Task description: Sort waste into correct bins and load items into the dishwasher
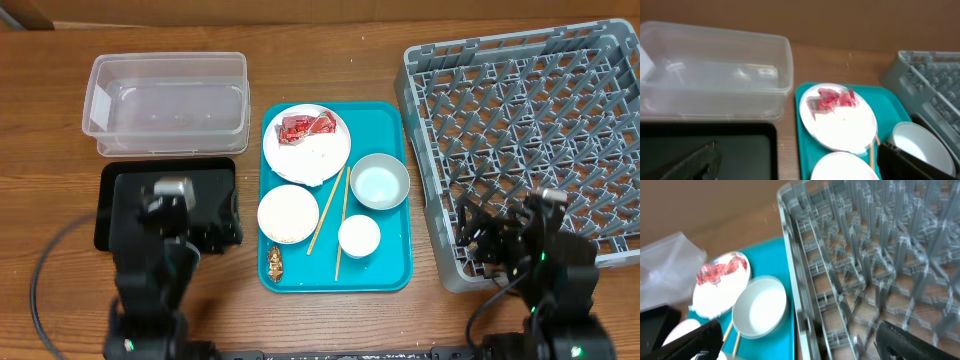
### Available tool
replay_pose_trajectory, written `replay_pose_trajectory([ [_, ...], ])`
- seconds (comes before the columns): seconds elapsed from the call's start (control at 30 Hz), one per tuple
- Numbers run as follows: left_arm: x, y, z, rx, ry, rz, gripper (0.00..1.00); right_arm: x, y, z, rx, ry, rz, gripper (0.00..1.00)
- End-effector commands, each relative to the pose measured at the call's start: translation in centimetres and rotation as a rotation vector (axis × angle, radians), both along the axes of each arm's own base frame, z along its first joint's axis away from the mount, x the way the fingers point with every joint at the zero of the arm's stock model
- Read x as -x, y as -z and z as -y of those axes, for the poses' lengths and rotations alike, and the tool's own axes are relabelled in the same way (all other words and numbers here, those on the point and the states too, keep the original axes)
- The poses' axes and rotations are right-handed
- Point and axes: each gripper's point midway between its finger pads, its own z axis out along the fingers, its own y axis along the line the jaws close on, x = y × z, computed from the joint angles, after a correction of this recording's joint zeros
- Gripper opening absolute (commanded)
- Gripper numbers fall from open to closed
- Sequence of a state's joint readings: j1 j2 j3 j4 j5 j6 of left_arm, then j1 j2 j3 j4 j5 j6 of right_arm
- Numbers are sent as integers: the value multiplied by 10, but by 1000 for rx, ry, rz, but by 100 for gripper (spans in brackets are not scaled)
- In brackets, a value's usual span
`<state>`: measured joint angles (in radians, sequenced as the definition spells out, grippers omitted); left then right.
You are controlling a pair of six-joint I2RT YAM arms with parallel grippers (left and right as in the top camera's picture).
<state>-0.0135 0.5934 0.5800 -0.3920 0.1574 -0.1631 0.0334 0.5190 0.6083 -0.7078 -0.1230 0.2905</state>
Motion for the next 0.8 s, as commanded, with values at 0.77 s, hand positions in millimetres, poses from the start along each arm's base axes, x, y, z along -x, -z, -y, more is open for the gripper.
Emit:
replay_pose_trajectory([
  [0.77, -66, -28, 36, 15, 158, -384, 97, -9, 21, 0, 20, -5, -478, 100],
])
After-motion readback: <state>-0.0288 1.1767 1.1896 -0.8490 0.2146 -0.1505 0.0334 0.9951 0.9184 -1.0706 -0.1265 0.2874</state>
